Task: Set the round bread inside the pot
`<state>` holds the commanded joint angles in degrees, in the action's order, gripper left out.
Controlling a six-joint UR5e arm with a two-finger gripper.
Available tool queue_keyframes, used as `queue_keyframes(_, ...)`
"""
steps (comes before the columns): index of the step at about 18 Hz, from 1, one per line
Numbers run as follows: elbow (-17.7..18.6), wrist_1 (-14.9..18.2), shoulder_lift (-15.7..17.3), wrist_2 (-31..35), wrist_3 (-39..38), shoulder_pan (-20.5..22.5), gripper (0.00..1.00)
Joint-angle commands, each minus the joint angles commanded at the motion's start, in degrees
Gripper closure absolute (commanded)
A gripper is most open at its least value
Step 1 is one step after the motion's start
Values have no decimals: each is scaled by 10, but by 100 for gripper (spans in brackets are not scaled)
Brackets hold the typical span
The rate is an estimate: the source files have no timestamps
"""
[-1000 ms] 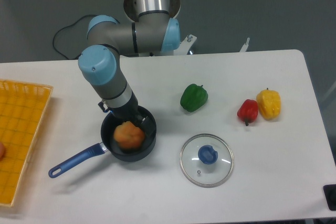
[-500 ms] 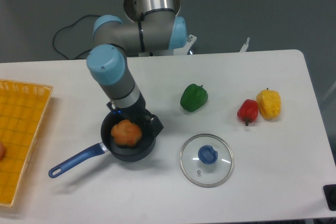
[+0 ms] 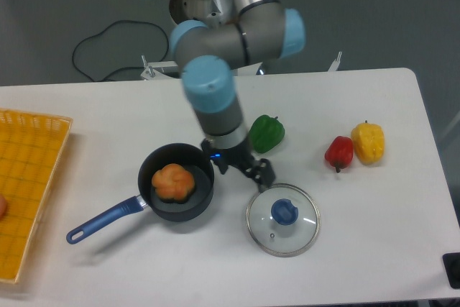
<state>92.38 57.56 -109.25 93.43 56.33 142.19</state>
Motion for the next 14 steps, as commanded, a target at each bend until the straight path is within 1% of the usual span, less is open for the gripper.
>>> queue_keyframes(2, -14, 30, -5, -2, 5, 28, 0)
queue_keyframes(4, -26, 58, -9, -14, 66, 46, 0)
queue_keyframes(5, -26, 62, -10, -25, 106, 59, 0)
queue_keyframes(7, -27, 58, -22, -39, 166, 73, 0)
queue_keyframes(9, -28, 52, -35, -39, 192, 84, 0)
queue_keyframes(12, -34, 44, -56, -35, 232, 88, 0)
queue_keyframes(14, -34, 28, -69, -33, 248, 92, 0)
